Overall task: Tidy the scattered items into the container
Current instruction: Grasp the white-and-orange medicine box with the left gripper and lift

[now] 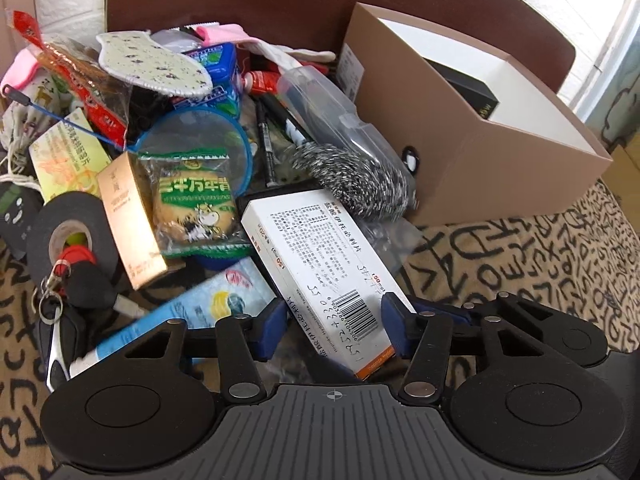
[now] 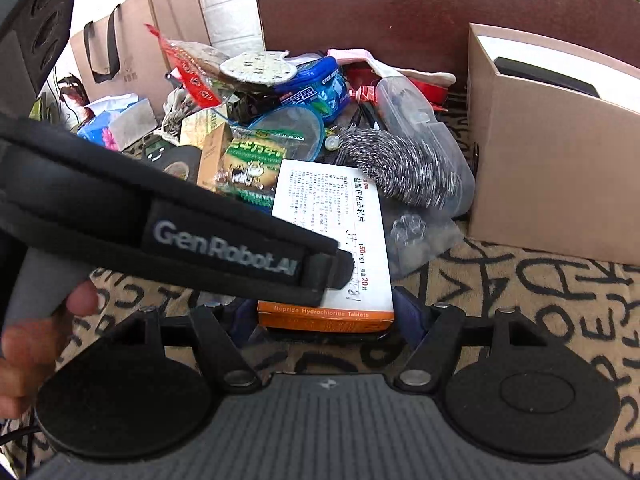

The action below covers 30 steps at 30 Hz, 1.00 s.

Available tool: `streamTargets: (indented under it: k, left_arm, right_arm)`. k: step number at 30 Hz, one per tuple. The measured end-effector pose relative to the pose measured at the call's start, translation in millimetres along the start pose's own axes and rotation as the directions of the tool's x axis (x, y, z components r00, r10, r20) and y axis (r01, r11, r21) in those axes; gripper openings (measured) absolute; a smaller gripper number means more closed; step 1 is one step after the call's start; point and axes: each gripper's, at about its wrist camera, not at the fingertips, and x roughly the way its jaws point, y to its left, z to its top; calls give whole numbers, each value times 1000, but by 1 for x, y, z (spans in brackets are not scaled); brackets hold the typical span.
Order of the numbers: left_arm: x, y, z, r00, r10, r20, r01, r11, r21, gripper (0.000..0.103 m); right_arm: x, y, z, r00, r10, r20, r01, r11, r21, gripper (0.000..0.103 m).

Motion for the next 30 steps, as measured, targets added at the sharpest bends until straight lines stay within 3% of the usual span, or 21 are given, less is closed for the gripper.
streamTargets:
  k: [6,10,14,21,24,30]
  left_arm:
    - [-16,-8,-20,997,-61,-39,63,998,29,43]
    - [-26,-20,-30,996,-73,-43,76,995,70,54]
    - [-27,-19,-31,999,-43,-28,45,996,72,59]
    - [-25,-14,-21,999,-46,-22,48,997,60,60]
    - [-18,-13,-18,998,-40,-37,42,998,53,60]
    - [-16,-12,-18,998,-46,-38,48,998,48,58]
  right_arm:
    - [-26,-2,-20,999,5,-41,-6,1000,-19,74]
    - [-40,-1,-29,998,6,-65,-7,1000,-21,75]
    - [-46,-2,-28,998,13,-65,-13,1000,-8,78]
    - [-43,4,-18,1000,17,-22,-18,1000,-22,79]
    - [-38,2,-16,1000,18,-26,-18,1000,-7,73]
    - [-39,2,-13,1000,9,-25,-9,1000,-6,72]
